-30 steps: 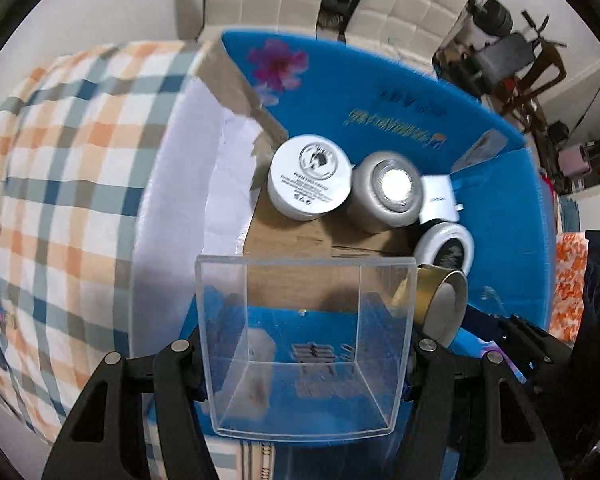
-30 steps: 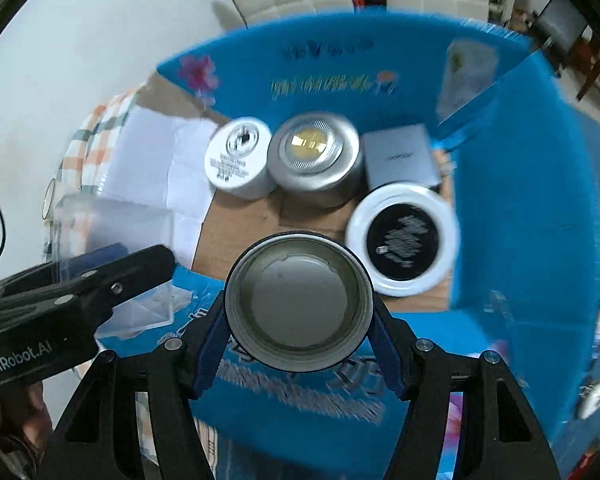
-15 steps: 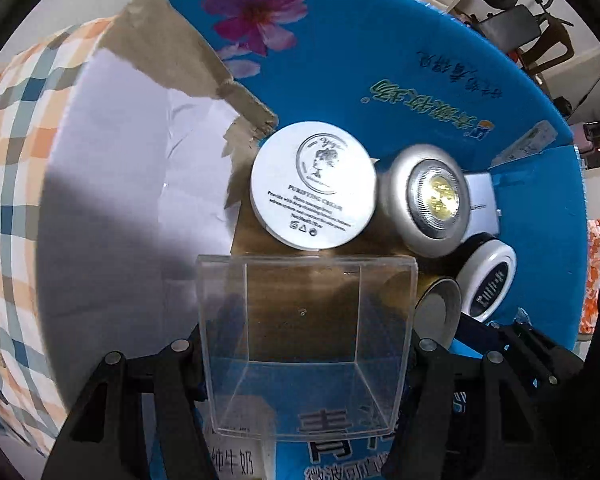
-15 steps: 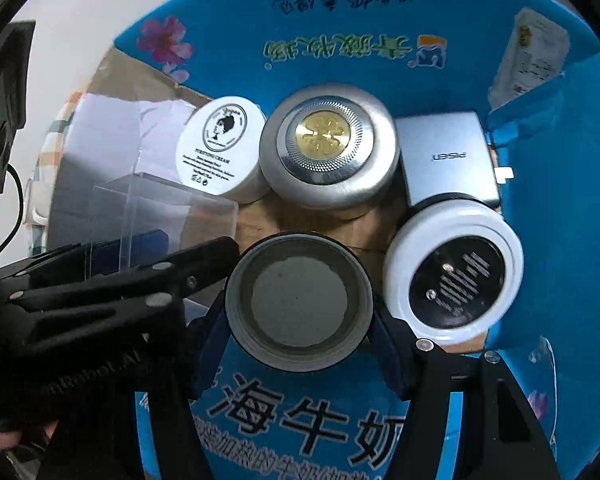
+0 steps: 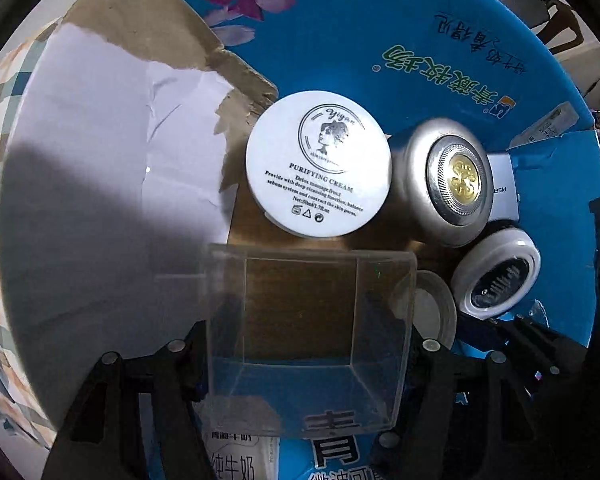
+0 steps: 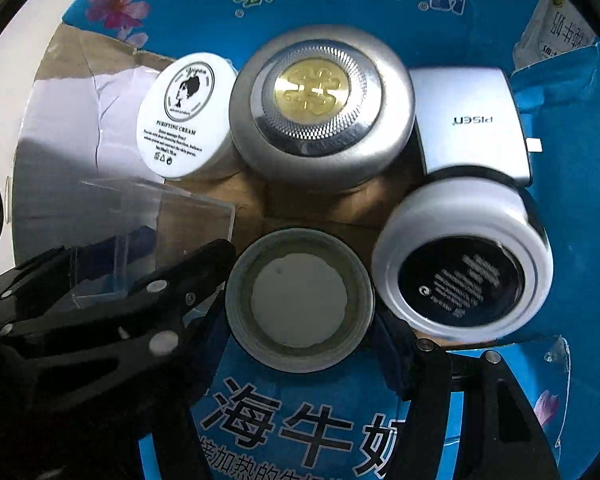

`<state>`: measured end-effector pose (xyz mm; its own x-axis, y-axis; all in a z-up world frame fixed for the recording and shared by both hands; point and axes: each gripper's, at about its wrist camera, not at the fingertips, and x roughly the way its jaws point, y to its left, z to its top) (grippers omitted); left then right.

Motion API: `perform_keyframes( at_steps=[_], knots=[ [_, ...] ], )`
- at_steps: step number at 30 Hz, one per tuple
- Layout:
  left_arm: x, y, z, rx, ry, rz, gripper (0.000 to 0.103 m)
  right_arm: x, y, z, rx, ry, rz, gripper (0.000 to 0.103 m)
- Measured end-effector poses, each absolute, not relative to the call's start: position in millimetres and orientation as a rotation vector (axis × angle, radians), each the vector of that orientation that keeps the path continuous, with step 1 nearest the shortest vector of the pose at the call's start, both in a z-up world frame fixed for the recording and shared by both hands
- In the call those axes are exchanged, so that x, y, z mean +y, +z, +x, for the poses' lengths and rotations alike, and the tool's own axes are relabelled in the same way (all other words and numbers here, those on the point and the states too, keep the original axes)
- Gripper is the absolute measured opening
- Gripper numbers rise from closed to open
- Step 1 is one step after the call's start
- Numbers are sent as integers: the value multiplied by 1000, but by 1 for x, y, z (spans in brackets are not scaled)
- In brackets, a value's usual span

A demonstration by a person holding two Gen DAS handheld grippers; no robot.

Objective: Organize rigid objects
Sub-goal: 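Lower the clear box and lid into the blue box while both tools open, then lift both tools out of the blue box toward the table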

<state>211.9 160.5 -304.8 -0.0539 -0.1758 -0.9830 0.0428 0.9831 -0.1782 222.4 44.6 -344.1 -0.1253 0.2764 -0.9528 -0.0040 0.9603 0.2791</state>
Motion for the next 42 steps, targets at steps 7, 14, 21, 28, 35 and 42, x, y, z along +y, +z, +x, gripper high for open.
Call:
perform_keyframes(
  at_steps=[7,14,21,28,35,42],
  knots=[
    [154,-293,204,1603,-177,-119,81,32,-335,217,1679,249,192,76],
    [147,-263,186,1509,-142,-78,103,6,-310,201,1609,184,124,90],
    [149,-219,168,1409,-118,-70,103,-6,-281,180,1539,119,113,90],
    [153,-187,156,1342,-87,-59,103,-12,-223,165,1444,114,121,90],
    [149,-147,134,1292,-93,-61,103,-13,-159,132,1341,128,108,90],
    [142,-106,111,1226,-95,-56,103,-29,-107,106,1274,145,108,90]
  ],
)
